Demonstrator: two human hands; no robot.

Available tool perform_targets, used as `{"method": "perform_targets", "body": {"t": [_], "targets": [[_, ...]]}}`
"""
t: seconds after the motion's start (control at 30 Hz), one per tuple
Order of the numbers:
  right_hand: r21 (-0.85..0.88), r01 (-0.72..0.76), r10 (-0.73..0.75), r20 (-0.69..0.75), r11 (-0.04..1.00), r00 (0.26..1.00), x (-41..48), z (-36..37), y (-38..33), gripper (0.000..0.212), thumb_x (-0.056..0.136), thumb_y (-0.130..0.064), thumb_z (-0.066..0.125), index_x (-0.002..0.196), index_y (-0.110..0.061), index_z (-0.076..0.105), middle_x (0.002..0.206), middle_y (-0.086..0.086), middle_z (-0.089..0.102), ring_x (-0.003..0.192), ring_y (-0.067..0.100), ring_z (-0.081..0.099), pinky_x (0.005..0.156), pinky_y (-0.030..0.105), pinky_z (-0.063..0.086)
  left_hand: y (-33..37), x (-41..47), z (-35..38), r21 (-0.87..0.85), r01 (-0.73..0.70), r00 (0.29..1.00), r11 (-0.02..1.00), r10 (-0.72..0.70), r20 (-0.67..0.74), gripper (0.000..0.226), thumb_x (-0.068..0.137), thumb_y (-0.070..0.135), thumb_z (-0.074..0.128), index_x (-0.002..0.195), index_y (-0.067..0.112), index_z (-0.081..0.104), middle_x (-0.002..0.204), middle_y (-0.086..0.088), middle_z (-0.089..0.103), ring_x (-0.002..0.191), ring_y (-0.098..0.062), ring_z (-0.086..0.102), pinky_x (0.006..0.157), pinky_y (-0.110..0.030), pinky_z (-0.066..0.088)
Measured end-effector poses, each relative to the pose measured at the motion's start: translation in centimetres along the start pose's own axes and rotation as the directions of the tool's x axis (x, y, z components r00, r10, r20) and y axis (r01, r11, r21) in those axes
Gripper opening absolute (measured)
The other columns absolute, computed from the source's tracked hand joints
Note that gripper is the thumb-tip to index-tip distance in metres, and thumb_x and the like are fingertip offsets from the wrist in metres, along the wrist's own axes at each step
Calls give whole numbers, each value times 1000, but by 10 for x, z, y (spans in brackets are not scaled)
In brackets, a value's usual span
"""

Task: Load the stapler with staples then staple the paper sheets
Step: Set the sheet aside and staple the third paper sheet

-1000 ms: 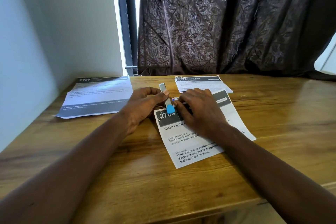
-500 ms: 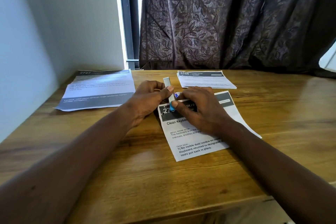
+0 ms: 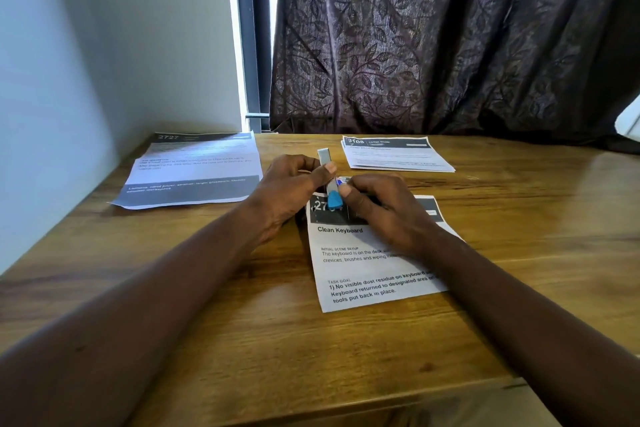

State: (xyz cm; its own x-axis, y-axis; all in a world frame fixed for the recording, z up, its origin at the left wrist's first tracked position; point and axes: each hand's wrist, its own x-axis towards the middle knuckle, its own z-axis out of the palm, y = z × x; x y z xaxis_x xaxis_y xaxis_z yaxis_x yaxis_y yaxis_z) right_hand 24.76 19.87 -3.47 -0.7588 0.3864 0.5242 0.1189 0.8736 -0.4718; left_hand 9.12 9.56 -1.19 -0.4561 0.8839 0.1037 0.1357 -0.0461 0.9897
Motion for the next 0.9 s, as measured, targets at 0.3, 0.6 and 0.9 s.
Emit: {"method": "perform_targets", "body": {"t": [0.3,0.6,0.9], "targets": [[49,-37,36,23,998,999,-2,-5,-4,23,94,-34,53,81,-21,65,77,-7,66,78,13,62,71,43,50,2,5,-18,174,-176,966,969,205,-161,20,95,34,68,94,16,76,87,-4,75,73,-11,68,62,-27,55],[-4,-20,20,-60,1000,998,-2,-4,2,25,88,-48,59,84,-24,62,77,-5,66,77,17,62,76,43,51,-2,5,-37,900,-82,953,428,298,-55,27,85,54,67,88,28,75,81,8,73,83,-21,65,67,-30,43],[-236,-13,-58,-291,972,955,7,-14,4,27,92,-43,53,86,-17,59,82,-2,60,83,21,53,82,44,43,21,-23,-19,712,-208,918,671,385,-95,66,91,76,39,82,23,76,78,12,76,71,-9,68,64,-31,50]]}}
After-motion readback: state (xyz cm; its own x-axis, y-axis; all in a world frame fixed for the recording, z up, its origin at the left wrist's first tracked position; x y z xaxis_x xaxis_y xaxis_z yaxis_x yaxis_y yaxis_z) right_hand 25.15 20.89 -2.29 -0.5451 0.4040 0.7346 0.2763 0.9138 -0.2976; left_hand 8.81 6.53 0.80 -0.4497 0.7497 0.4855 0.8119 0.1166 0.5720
